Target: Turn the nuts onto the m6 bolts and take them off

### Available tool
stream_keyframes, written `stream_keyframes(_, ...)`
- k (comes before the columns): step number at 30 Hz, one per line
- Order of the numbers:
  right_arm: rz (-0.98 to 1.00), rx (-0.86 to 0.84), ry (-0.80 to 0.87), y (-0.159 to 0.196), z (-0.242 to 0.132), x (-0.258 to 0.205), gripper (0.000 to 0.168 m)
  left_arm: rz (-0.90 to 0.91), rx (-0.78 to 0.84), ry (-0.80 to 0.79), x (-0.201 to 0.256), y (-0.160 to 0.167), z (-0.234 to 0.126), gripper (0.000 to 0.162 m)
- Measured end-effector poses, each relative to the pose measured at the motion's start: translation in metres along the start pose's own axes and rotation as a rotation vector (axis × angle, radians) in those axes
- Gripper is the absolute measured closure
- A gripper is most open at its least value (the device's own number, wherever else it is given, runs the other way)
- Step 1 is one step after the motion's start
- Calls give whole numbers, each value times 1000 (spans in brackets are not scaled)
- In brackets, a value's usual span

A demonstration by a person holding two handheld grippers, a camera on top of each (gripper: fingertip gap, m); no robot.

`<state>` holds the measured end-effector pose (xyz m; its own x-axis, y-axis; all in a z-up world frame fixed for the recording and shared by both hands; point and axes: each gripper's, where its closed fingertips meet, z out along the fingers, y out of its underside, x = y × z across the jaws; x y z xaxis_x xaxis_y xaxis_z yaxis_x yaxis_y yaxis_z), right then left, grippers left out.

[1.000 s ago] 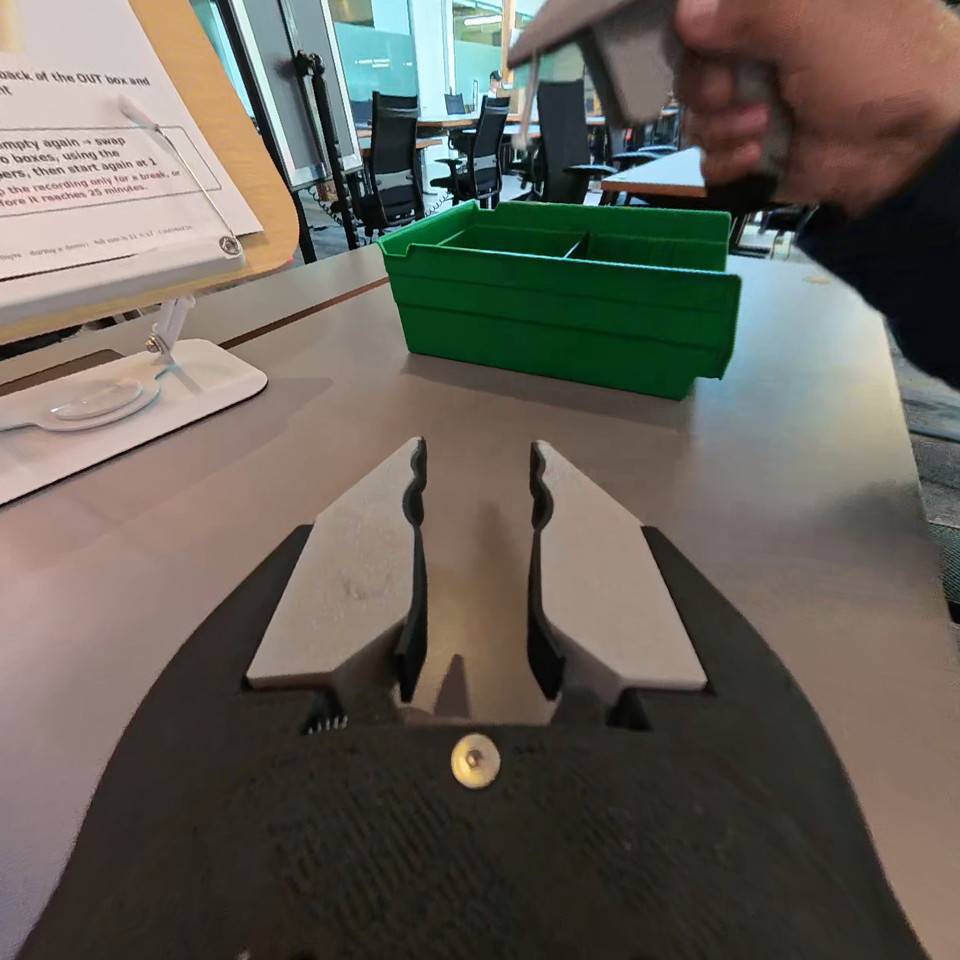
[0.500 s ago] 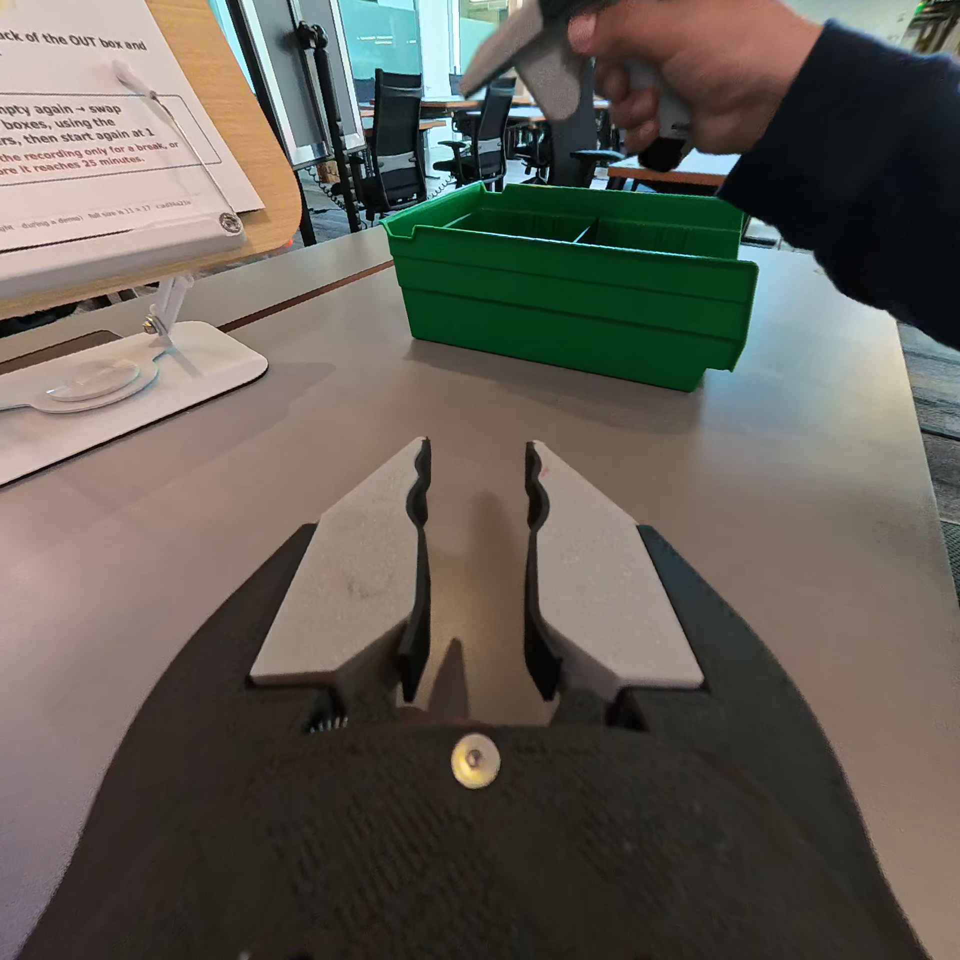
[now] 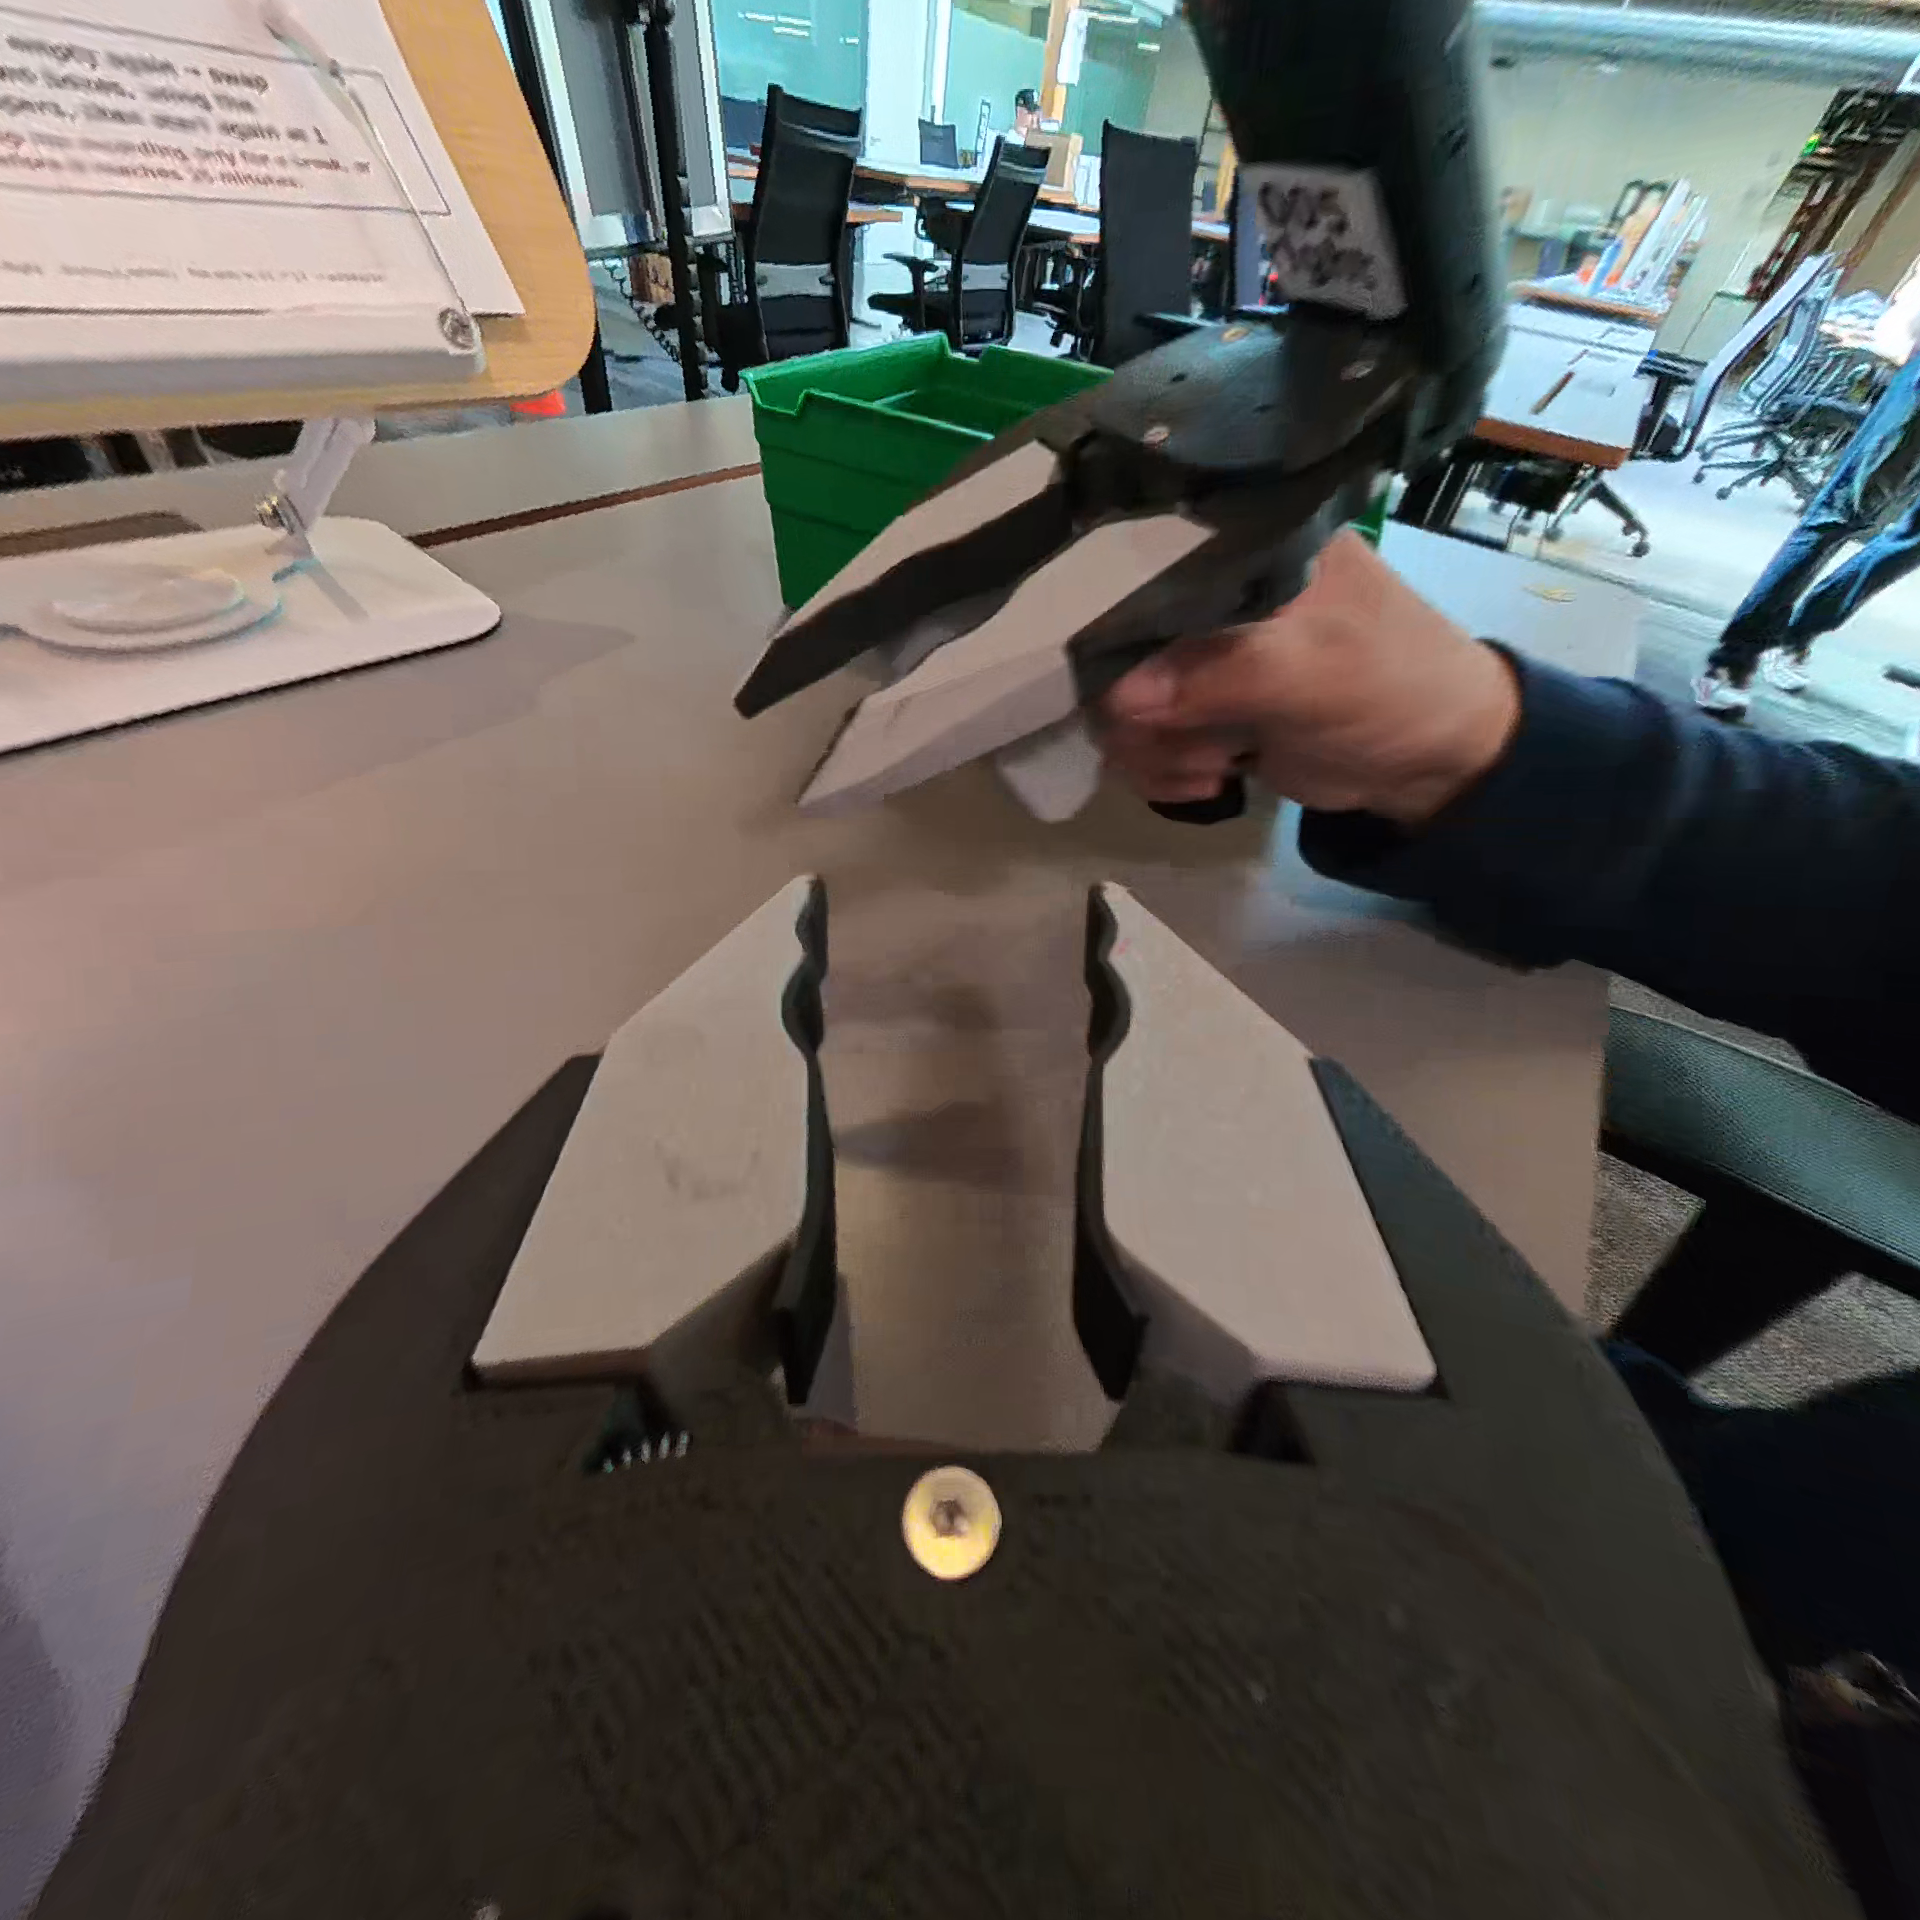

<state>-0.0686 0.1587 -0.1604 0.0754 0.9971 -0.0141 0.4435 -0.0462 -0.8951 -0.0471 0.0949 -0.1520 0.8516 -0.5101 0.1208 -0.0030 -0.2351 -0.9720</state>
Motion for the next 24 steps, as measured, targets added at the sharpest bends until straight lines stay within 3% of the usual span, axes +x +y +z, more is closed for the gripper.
stream_keyframes(4, 6, -31, 14, 13, 4, 8, 118, -59, -22, -40, 4, 8, -38, 103)
stream_keyframes(8, 55, 7, -19, 6, 2, 5, 118, -117, 43, -73, 0, -11, -74, 100)
stream_keyframes(16, -66, -33, 72, 18, 11, 10, 113, -282, -9, -160, -18, 13, -94, 99)
stream_keyframes(21, -78, -69, 127, 26, 10, 21, 110, -164, -24, -230, -38, -23, -139, 94)
stream_keyframes(24, -75, -74, 130, 28, 9, 23, 110, -47, -122, -300, -73, -46, -172, 99)
